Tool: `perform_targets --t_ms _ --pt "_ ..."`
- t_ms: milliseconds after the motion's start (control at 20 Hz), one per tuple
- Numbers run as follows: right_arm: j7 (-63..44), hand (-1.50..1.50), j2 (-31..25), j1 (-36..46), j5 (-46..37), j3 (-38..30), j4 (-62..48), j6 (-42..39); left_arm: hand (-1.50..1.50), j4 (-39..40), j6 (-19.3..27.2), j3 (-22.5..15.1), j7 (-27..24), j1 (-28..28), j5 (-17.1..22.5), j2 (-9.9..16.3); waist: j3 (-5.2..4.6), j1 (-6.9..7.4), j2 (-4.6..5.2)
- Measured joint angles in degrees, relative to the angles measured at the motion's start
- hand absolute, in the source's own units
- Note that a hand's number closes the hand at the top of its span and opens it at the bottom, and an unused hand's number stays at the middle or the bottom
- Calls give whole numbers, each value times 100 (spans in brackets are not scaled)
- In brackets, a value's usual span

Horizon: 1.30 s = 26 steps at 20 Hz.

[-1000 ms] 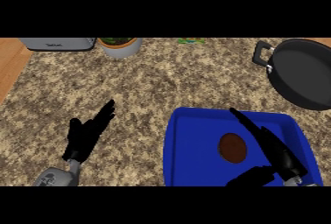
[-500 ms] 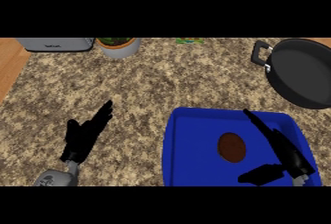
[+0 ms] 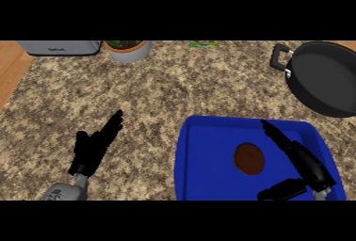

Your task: Pick the cupcake from the tray and place it in the pot

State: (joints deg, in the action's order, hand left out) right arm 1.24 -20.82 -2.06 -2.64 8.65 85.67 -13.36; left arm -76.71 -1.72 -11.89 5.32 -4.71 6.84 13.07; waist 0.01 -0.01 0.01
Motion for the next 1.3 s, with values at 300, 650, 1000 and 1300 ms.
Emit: perform_targets --t_ms 300,650,1000,1300 --pt "426 -150 458 130 203 -138 -701 -177 0 -19 -200 162 78 -26 -4 -15 0 8 0" --pt "1093 -150 758 550 195 -367 -1820 -441 0 -136 -279 310 268 -77 -133 -136 -42 4 -45" --pt "2372 150 792 784 -463 -309 -2638 -67 0 -184 -298 322 282 -68 -237 -196 -135 0 -108" --pt "2750 150 899 821 -354 -395 -2887 -126 0 -225 -353 337 261 23 -254 -184 -169 0 -119"
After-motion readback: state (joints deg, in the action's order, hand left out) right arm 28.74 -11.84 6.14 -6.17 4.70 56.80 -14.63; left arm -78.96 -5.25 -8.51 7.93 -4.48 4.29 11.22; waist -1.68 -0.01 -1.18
